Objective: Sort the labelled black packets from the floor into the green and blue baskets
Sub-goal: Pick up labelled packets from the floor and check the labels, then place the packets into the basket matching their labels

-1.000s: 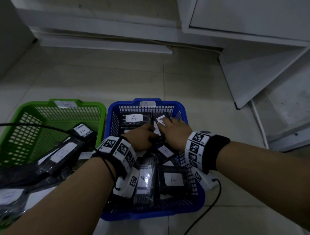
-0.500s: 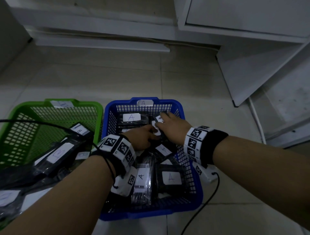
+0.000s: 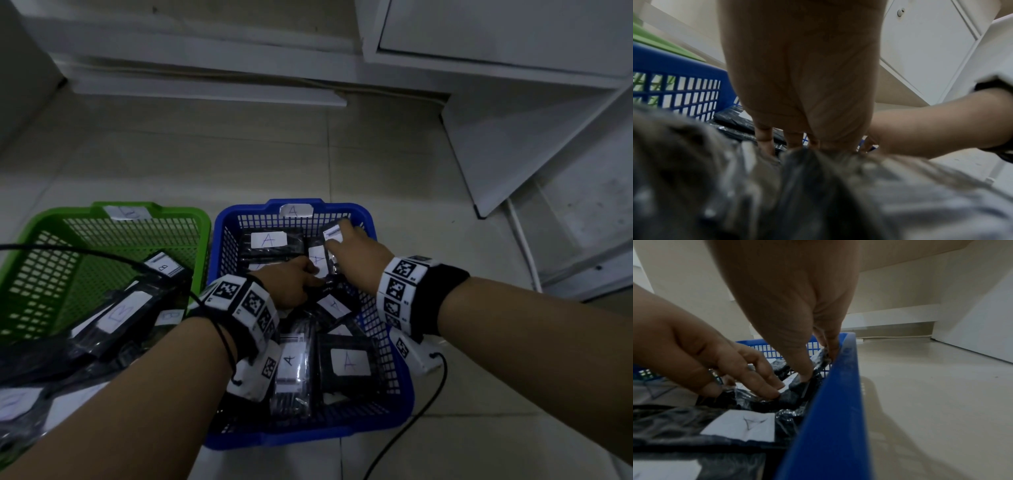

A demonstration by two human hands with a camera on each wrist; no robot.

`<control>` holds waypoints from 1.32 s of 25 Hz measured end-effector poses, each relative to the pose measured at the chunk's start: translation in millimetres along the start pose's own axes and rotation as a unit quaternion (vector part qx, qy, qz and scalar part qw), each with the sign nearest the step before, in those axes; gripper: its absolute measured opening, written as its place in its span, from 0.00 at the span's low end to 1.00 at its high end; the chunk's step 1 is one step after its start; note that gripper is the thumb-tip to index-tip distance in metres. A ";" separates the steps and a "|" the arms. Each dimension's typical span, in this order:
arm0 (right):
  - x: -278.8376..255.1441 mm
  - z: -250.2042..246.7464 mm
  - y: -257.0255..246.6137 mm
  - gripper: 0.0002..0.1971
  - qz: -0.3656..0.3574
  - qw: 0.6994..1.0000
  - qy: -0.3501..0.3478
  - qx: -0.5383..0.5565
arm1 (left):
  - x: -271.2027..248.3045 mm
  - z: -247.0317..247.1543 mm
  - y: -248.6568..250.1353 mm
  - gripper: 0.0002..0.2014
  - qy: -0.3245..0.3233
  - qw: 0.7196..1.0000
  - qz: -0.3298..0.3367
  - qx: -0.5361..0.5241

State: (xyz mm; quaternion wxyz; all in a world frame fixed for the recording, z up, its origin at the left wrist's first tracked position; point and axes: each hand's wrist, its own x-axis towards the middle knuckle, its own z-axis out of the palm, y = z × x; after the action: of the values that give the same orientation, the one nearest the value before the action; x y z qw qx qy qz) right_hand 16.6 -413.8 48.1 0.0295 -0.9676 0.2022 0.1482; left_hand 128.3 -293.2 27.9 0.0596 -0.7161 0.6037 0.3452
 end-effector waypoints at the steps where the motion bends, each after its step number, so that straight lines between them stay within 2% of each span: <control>1: 0.0 -1.0 2.0 0.21 -0.005 1.000 -0.007 -0.013 | 0.3 0.2 -0.3 0.25 -0.002 1.000 -0.003 0.000; 5: 1.7 -5.4 6.8 0.24 -0.015 0.998 -0.022 -0.052 | 0.6 1.2 -2.0 0.25 -0.001 1.000 -0.013 0.001; 11: -2.7 -2.3 6.8 0.19 -0.041 0.996 -0.009 -0.076 | 0.5 1.8 -2.2 0.26 -0.008 1.000 -0.020 0.000; 16: 2.1 -1.6 3.9 0.18 -0.066 0.987 -0.057 -0.134 | -4.8 0.6 3.8 0.24 -0.010 1.000 0.004 0.001; 20: 1.8 -3.3 7.0 0.21 -0.081 0.993 -0.050 -0.073 | -9.8 -3.6 10.8 0.22 -0.041 0.996 -0.024 0.078; 24: -0.8 -3.0 7.9 0.21 -0.084 0.991 -0.046 -0.093 | -12.4 -10.5 18.2 0.22 -0.070 0.987 -0.058 0.136; 29: -2.8 -0.8 3.2 0.20 -0.086 0.990 -0.055 -0.101 | -16.1 -11.6 21.3 0.23 -0.091 0.982 -0.080 0.146; 33: 0.7 -5.2 5.0 0.21 -0.076 0.990 -0.075 -0.088 | -14.8 -7.9 17.6 0.23 -0.079 0.985 -0.073 0.133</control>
State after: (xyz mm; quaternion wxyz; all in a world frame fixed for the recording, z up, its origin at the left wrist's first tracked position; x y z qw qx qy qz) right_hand 16.6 -419.3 52.8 -0.0295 -0.9652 0.1113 0.2350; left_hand 115.2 -289.7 48.1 0.2270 -0.7146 0.5838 0.3115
